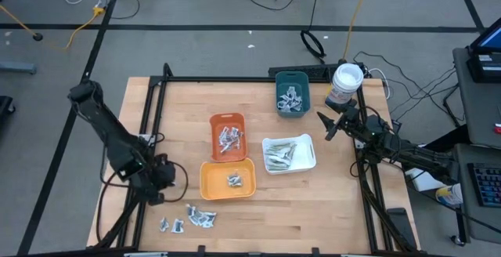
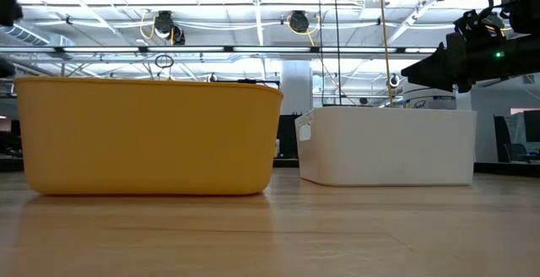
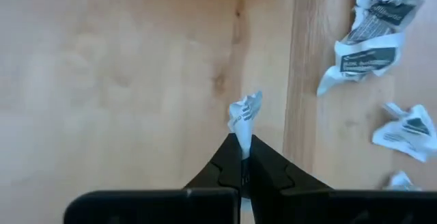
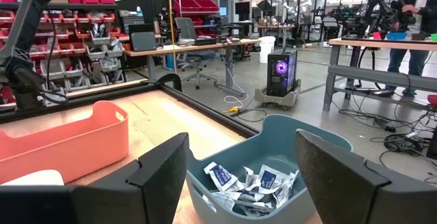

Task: Pick & Place First Aid Supplies
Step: Put the gray sachet into the yellow bin

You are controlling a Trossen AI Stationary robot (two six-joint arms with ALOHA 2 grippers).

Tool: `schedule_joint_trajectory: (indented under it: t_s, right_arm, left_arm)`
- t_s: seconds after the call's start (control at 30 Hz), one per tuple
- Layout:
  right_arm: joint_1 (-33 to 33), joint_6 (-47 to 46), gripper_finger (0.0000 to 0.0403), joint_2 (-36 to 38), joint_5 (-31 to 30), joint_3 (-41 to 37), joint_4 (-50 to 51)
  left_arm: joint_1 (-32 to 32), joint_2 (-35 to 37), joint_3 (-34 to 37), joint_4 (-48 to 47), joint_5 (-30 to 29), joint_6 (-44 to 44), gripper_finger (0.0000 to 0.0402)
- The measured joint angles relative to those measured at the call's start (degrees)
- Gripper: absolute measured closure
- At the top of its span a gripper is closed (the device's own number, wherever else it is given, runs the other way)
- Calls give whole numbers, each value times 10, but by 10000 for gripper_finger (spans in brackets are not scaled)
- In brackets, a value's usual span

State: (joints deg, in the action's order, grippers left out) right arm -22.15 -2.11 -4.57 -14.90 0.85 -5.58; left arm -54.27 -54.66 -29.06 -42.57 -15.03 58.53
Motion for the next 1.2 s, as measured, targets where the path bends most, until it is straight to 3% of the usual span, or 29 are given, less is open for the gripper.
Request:
schedule_joint_trajectory:
  t_s: [0.2, 0.4, 0.6, 0.93, 1.2]
  right_arm:
    - [0, 0, 140, 0, 0, 0, 0]
    - [0, 0, 140, 0, 0, 0, 0]
    - [0, 0, 140, 0, 0, 0, 0]
    - [0, 0, 140, 0, 0, 0, 0]
    - [0, 0, 140, 0, 0, 0, 0]
  left_arm:
    - [5, -7, -120, -196, 9, 12, 396]
    - [57, -76, -218, -311, 91, 1, 396]
    - [137, -165, -298, -330, 169, -54, 396]
    - [275, -348, -489, -341, 201, -152, 396]
    - [346, -463, -604, -343, 200, -216, 396]
